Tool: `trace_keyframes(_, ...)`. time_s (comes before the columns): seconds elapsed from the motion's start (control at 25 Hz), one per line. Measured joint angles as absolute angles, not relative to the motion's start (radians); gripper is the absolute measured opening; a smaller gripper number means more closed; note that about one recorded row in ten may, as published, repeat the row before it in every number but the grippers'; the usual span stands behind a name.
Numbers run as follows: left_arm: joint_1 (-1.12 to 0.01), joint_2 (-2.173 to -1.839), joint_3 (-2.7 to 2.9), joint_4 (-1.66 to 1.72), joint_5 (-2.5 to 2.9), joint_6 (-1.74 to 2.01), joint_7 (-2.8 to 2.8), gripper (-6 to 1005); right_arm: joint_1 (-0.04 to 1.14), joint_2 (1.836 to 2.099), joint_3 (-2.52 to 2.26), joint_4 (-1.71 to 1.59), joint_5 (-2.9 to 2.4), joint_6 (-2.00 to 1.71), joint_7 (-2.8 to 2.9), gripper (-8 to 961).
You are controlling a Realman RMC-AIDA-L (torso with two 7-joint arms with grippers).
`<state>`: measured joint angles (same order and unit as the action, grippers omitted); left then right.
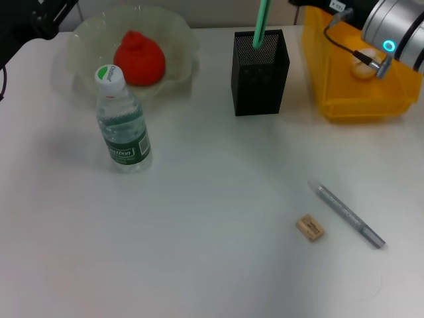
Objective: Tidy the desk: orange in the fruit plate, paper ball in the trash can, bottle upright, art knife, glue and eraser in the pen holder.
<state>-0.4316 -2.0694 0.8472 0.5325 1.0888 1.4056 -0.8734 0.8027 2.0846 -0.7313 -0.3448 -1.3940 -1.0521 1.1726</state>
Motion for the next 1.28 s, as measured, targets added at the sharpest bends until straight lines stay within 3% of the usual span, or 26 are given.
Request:
trace_keyframes(0.48,-0.435,-2.068,0.852,0.518,1.091,1.404,-0.867,517,0.830,2.088,-0.747,-0.285,-1.393,-0.984,1.096,268)
trace_keyframes(0.84,-0.441,-2.070,0.856,0.520,1.089,1.412,-0.868,517,0.787,2.083,-0.761,-0.317,-1.398,-1.036,1.173,289)
trace_keyframes(0.96,-0.449,-2.070,0.857,0.518,1.089,1.413,-0.869,517,0.759,2.082,-0.775,-0.359,-1.401,-1.067,1.223,515)
trace_keyframes(1.28,-0.474,-2.071,0.858,0.518,1.091,1.413,-0.868,517,0.612,2.071,-0.925,-0.709,-1.453,-1.259,1.535,574)
